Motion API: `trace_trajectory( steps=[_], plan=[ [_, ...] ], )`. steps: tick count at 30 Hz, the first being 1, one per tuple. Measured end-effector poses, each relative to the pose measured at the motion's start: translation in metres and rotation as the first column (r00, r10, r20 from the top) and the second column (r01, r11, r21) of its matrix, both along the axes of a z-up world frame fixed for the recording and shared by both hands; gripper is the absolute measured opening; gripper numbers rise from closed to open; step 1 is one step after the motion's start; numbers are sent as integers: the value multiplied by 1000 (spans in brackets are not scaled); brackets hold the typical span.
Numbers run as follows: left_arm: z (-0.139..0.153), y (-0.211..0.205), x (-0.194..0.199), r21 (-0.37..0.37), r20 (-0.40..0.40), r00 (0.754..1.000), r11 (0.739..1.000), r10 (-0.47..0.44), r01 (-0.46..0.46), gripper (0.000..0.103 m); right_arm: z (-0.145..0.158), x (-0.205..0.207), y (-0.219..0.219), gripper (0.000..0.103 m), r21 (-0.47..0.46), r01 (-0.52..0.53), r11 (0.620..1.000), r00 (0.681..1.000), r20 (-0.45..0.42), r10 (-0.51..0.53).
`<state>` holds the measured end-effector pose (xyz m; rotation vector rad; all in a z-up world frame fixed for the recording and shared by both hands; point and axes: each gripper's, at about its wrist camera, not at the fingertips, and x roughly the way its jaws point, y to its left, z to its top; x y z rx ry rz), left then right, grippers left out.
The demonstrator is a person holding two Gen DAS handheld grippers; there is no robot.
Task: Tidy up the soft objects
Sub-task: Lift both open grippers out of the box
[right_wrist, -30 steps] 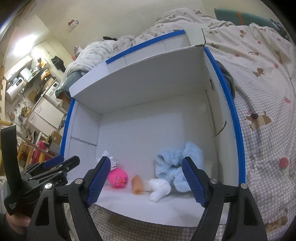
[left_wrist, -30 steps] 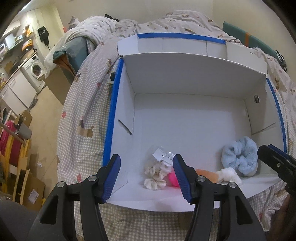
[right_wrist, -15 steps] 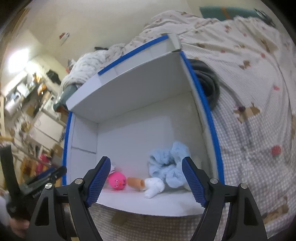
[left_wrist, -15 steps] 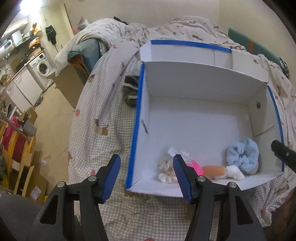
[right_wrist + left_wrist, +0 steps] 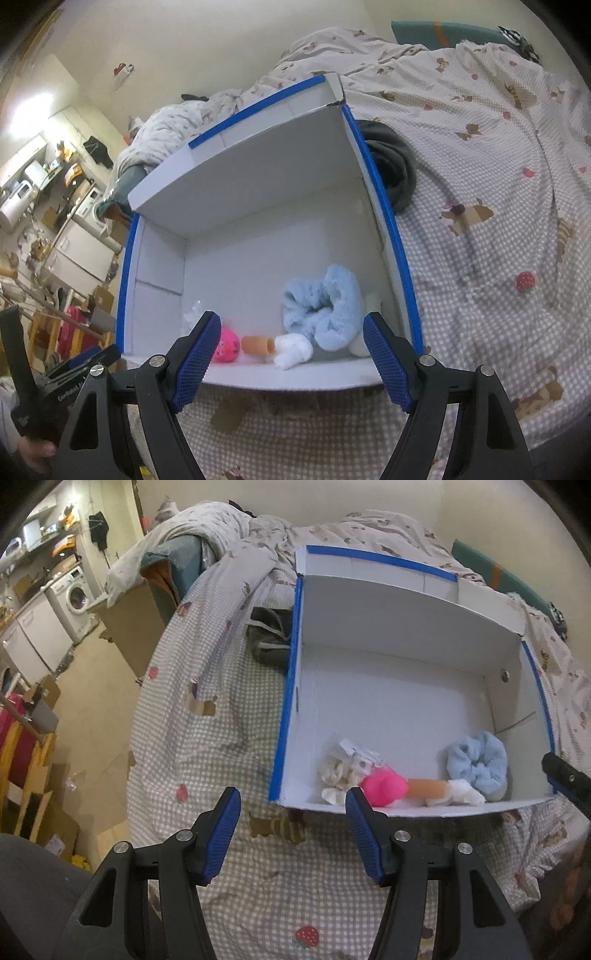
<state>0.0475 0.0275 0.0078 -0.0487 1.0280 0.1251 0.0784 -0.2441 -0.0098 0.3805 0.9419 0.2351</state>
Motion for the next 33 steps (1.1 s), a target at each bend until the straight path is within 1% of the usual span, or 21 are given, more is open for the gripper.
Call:
trace_trajectory(
  steps=[5, 8, 12, 15, 25, 30, 33],
  plan=[
    [-5, -4, -7, -11, -1, 999, 999, -36, 36, 56, -4, -14, 7, 84, 2, -18, 1000, 1000, -24, 18],
    [-14, -6, -10, -32, -18, 999, 998, -49, 48, 56, -1, -23, 11, 84, -13, -23, 1000, 1000, -11, 23],
    [-27, -13, -13, -37, -39, 997, 997, -74, 72, 56, -4, -33, 16, 84, 8, -53, 999, 998, -33, 53],
    [-32, -17, -13, -37, -47, 995, 995, -90, 89, 56, -7, -34, 22, 84, -15, -71, 997, 997, -45, 71],
    [-40, -10, -11, -63, -56, 997, 997, -51, 48, 56, -28, -19, 27, 84, -46, -66, 997, 992, -109, 61],
    [-42, -10, -8, -54, -49, 998, 998, -38, 36, 56, -45, -12, 38, 84, -105, -92, 990, 984, -165, 74],
    [-43, -10, -7, -57, -51, 998, 998, -35, 32, 56, -58, -12, 54, 84, -165, -156, 974, 968, -220, 118]
  ],
)
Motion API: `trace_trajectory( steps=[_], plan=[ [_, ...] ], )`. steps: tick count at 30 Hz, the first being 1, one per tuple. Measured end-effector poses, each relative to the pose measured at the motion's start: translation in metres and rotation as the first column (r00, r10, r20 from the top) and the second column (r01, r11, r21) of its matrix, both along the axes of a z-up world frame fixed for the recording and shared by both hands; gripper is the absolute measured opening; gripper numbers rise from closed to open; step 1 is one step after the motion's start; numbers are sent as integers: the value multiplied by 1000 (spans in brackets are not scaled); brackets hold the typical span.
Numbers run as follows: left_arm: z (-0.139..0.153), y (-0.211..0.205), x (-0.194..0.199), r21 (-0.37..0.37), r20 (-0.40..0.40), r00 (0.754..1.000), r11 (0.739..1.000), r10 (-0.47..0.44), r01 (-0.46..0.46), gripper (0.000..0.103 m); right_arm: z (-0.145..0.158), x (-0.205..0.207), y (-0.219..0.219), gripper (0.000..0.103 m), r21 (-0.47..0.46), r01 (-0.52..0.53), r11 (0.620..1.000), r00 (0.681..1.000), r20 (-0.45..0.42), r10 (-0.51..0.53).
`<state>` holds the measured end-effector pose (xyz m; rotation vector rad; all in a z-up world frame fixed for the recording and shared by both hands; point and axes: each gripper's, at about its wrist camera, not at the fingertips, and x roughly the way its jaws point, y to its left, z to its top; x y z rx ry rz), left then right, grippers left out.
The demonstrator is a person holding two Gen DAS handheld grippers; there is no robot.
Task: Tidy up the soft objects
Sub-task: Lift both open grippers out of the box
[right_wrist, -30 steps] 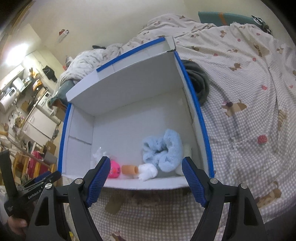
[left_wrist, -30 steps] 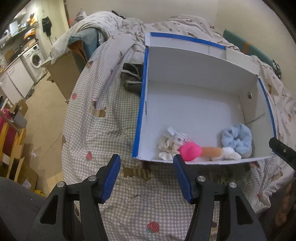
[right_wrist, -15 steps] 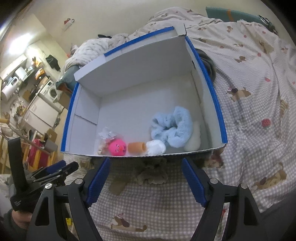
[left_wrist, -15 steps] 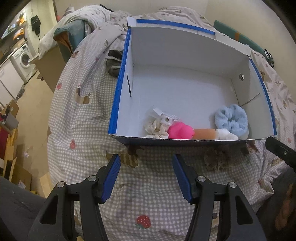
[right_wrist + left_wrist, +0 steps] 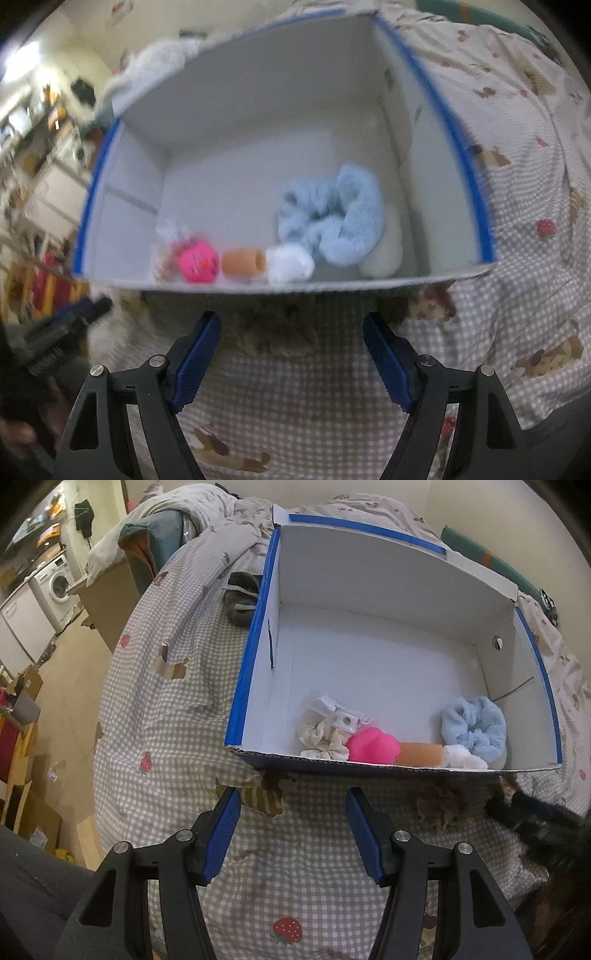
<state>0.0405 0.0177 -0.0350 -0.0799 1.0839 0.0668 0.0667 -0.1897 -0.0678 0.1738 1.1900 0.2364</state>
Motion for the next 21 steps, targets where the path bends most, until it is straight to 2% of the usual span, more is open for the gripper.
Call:
trace_trajectory(
  steps=[4, 9, 16, 18, 20, 21],
  plan=[
    [-1, 2, 2, -18, -8, 1000, 1000, 8, -8, 56, -12, 0, 18, 84, -40, -66, 997, 997, -32, 65],
    [-6, 5, 5, -30, -37, 999, 999, 21, -22, 56, -28, 6, 27, 84, -43, -76, 996, 994, -78, 72],
    [-14, -1, 6, -31, -67, 998, 1000, -3, 1, 56, -56, 13, 44, 84, -112, -105, 988, 987, -131, 90],
    [-20, -5, 6, -32, -87, 996, 999, -22, 20, 56, -55, 12, 47, 67, -114, -118, 986, 988, -115, 104],
    [-27, -11, 7, -40, -120, 991, 998, -52, 47, 56, -54, 11, 49, 38, -114, -121, 986, 988, -106, 109],
    [-30, -14, 6, -45, -128, 990, 997, -62, 57, 56, -53, 10, 49, 32, -112, -124, 986, 988, -104, 112]
  ],
)
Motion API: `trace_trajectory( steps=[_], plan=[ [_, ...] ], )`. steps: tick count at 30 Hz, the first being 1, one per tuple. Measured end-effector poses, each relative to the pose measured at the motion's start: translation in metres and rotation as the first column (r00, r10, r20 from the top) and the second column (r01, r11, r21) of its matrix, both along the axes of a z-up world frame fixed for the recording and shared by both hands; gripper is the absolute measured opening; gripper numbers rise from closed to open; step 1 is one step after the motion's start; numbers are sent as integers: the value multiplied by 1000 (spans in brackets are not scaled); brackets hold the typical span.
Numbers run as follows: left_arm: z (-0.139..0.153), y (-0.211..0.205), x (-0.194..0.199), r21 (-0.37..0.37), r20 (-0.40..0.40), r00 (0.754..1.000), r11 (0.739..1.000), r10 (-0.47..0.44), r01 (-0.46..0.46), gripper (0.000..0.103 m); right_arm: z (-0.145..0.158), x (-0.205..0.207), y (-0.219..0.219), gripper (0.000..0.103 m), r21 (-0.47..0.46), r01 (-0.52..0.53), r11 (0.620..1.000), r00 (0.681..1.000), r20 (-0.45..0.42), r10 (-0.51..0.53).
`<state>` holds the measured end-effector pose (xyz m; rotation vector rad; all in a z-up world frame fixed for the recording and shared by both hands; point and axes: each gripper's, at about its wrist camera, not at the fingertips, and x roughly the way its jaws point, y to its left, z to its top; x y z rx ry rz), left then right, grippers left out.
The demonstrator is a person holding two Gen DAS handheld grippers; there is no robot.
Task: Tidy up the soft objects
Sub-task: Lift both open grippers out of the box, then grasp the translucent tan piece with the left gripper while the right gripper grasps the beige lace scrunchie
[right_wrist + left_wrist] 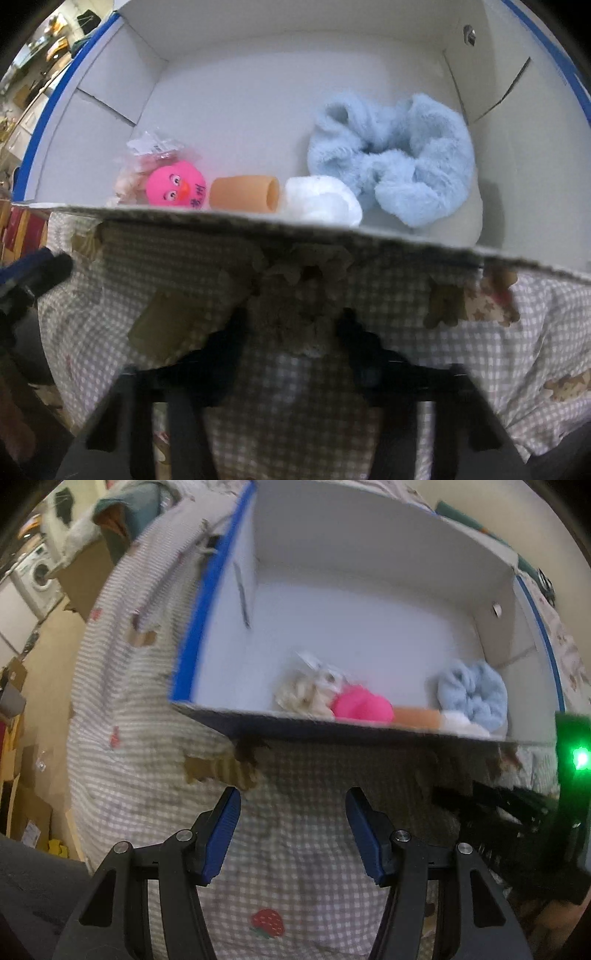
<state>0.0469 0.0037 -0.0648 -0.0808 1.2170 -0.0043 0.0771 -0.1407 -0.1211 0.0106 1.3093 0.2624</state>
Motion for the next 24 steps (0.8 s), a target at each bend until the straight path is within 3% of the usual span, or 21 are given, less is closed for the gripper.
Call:
trace_trajectory(
  steps=[2, 3, 11, 18, 20, 22, 23, 24],
  plan=[
    [-6, -7, 0, -7, -22, 999, 1000, -28, 28, 56, 2, 0, -1, 12, 8, -3, 1000, 1000, 1, 3],
    [-8, -9, 0, -10, -29, 999, 999, -40, 40, 56, 3, -2, -1, 8, 15, -8, 1000, 1000, 2, 8],
    [-24, -45, -3, -83, -79, 978, 979, -191, 184, 56, 22, -9, 2, 5, 56, -35, 998, 998, 59, 31],
    [-48, -69, 6, -79, -103, 964, 968, -246, 239, 55, 37, -14, -16, 4, 93, 2, 996, 997, 78, -9],
    [-53, -70, 9, -83, -101, 965, 968, -243, 235, 45, 41, -18, -22, 4, 100, 9, 995, 996, 87, -17],
    [-55, -69, 12, -87, -99, 965, 968, -243, 235, 21, 43, -19, -21, 4, 105, 11, 994, 996, 91, -21],
    [-53, -66, 13, -93, -82, 967, 968, -240, 233, 19, 43, -19, -20, 4, 106, 12, 994, 995, 93, -22],
    [-51, -65, 14, -103, -71, 968, 967, -239, 232, 11, 43, -18, -18, 4, 107, 12, 994, 995, 94, -22]
  ],
)
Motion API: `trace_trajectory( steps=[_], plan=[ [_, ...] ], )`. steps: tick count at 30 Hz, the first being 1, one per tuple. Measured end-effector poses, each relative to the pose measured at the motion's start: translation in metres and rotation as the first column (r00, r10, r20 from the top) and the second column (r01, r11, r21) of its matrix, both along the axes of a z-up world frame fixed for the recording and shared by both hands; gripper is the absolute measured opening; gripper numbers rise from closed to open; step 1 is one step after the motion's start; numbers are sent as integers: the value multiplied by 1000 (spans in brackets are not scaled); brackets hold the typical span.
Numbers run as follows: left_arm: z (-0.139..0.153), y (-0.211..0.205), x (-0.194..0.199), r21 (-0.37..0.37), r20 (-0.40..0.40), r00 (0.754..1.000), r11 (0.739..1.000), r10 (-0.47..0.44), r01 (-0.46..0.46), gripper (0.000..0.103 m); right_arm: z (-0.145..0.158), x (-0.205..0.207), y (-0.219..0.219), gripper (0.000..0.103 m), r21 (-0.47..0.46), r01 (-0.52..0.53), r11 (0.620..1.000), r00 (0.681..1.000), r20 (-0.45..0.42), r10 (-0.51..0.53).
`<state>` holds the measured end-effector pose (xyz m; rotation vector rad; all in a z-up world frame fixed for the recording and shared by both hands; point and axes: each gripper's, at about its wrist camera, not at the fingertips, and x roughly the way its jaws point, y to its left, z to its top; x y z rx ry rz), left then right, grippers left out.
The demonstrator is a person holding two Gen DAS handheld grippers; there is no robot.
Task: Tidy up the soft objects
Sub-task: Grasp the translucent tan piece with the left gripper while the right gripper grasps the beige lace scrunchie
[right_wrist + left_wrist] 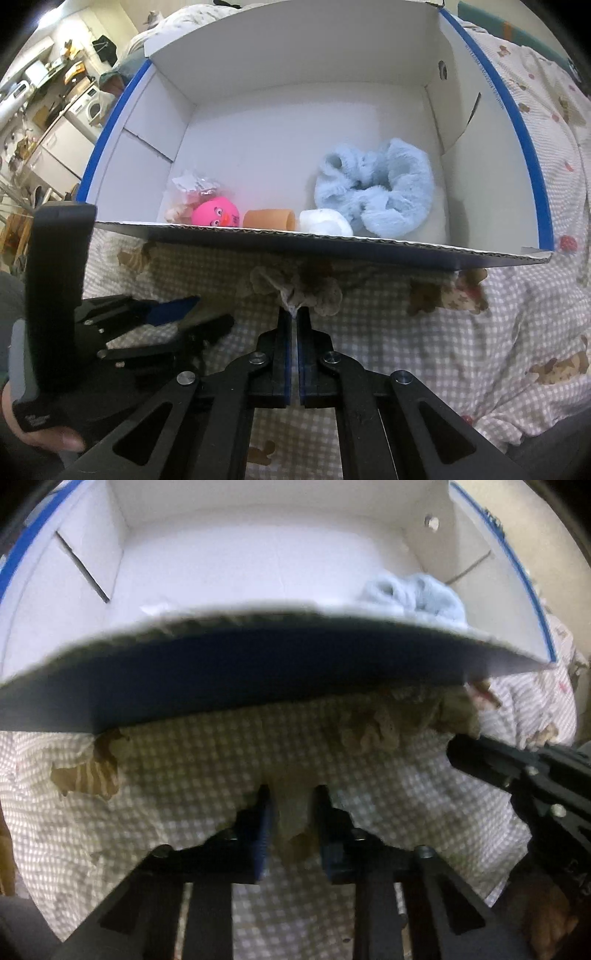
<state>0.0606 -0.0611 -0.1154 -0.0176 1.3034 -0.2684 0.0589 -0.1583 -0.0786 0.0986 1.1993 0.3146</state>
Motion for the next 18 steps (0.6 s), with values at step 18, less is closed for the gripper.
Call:
trace_trajectory(
  steps=[18],
  plan=[
    [50, 60, -36, -80, 125, 976, 982, 179, -170, 6, 34, -20, -12, 4, 61, 6, 998, 999, 50, -9]
  ],
)
